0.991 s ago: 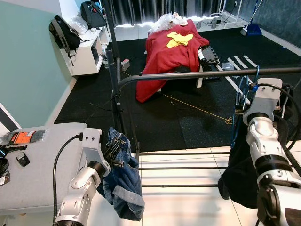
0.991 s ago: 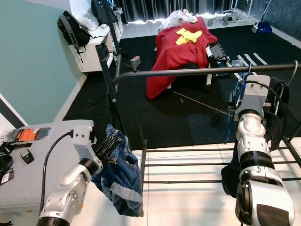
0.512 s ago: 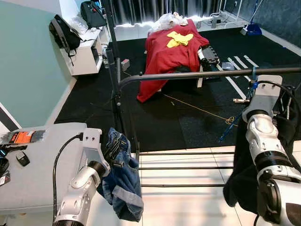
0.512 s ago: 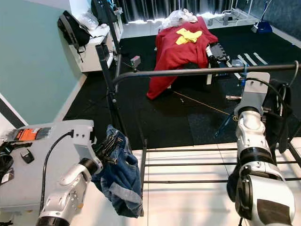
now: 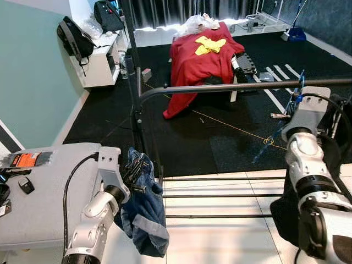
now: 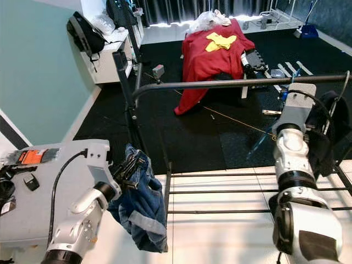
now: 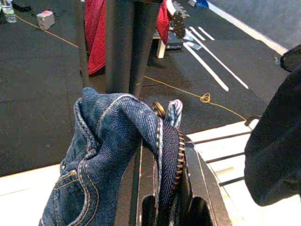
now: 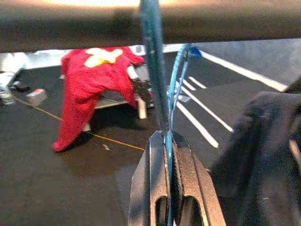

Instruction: Hang hanger

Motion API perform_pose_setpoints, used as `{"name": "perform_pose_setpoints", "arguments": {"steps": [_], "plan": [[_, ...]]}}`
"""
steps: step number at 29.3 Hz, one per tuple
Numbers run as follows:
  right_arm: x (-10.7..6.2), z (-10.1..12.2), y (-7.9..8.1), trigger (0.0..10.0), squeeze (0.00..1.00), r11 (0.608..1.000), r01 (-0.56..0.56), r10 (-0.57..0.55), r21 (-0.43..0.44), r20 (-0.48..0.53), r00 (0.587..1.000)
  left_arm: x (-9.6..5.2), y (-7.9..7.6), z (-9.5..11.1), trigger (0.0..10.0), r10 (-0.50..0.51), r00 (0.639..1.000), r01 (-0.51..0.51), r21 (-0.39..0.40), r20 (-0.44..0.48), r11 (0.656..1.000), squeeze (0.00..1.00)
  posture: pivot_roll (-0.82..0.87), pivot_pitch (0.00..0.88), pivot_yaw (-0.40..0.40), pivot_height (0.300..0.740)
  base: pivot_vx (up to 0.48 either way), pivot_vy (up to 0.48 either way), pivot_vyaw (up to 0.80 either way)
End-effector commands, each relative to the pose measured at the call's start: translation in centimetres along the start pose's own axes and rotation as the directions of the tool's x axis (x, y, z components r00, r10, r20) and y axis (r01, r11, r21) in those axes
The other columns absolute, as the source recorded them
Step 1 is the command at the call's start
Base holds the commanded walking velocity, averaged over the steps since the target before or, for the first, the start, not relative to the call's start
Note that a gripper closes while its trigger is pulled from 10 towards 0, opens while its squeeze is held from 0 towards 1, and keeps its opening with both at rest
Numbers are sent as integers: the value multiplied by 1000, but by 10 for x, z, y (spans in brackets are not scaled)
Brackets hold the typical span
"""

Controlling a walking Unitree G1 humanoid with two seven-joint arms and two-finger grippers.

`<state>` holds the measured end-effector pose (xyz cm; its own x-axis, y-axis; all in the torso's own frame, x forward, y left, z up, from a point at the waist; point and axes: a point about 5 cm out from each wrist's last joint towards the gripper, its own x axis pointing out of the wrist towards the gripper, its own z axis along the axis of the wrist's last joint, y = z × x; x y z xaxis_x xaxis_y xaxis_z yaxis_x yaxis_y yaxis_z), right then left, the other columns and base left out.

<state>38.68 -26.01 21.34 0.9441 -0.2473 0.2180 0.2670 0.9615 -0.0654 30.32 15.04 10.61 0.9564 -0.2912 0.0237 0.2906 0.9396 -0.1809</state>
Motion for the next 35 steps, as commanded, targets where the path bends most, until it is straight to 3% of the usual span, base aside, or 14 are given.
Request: {"name": "perform_pose_setpoints", "arguments": {"steps": [1,3,5,8,9,12,16,18,19,20,22,23,24,35], "plan": [[-1,5,13,2118,0,998,-56,57,-11,44,997,-2,4,10,10000,6,999,-6,26,34,1000,0,105,58,93,740,0,0,0],[-3,6,21,2118,0,996,-87,88,-17,66,994,-3,5,9,10000,11,999,-12,23,31,1000,0,103,57,93,740,0,0,0],[-13,6,42,2431,0,985,-172,173,-22,103,980,-3,4,6,10000,22,1000,-22,24,22,999,0,109,54,91,740,0,0,0],[-13,6,42,2431,0,985,-172,173,-22,103,980,-3,4,6,10000,22,1000,-22,24,22,999,0,109,54,91,740,0,0,0],[-18,5,53,2627,0,974,-225,228,-33,116,967,-2,2,6,10000,22,999,-22,26,24,999,0,118,53,92,740,0,0,0],[-23,4,61,2824,0,966,-255,259,-47,123,958,0,0,7,10000,18,1000,-19,28,26,999,0,121,53,98,740,0,0,0],[-23,4,61,3020,0,971,-238,239,-22,113,964,1,0,7,10000,9,1000,-10,30,21,1000,0,98,47,121,740,0,0,0],[-21,2,57,3529,0,978,-207,205,14,88,975,2,0,6,10000,0,1000,-1,33,13,999,0,89,38,125,740,0,0,0],[-18,0,51,5098,0,983,-180,177,44,59,982,2,1,4,10000,-6,1000,6,34,4,999,0,79,31,127,740,0,0,0],[-18,0,51,5098,0,983,-180,177,44,59,982,2,1,4,10000,-6,1000,6,34,4,999,0,79,31,127,740,0,0,0],[-12,-3,40,8353,0,983,-168,168,78,2,986,6,0,4,10000,-17,1000,17,34,-6,999,0,77,32,129,740,0,0,0],[-12,-3,40,8353,0,983,-168,168,78,2,986,6,0,4,10000,-17,1000,17,34,-6,999,0,77,32,129,740,0,0,0],[-9,-4,38,10000,0,978,-190,194,88,-37,980,7,0,4,10000,-23,1000,24,33,-10,999,0,78,33,129,740,0,0,0],[4,3,35,10000,0,947,-307,319,95,-155,935,3,1,6,10000,-30,999,30,45,-19,999,0,106,56,101,740,0,0,0]]}}
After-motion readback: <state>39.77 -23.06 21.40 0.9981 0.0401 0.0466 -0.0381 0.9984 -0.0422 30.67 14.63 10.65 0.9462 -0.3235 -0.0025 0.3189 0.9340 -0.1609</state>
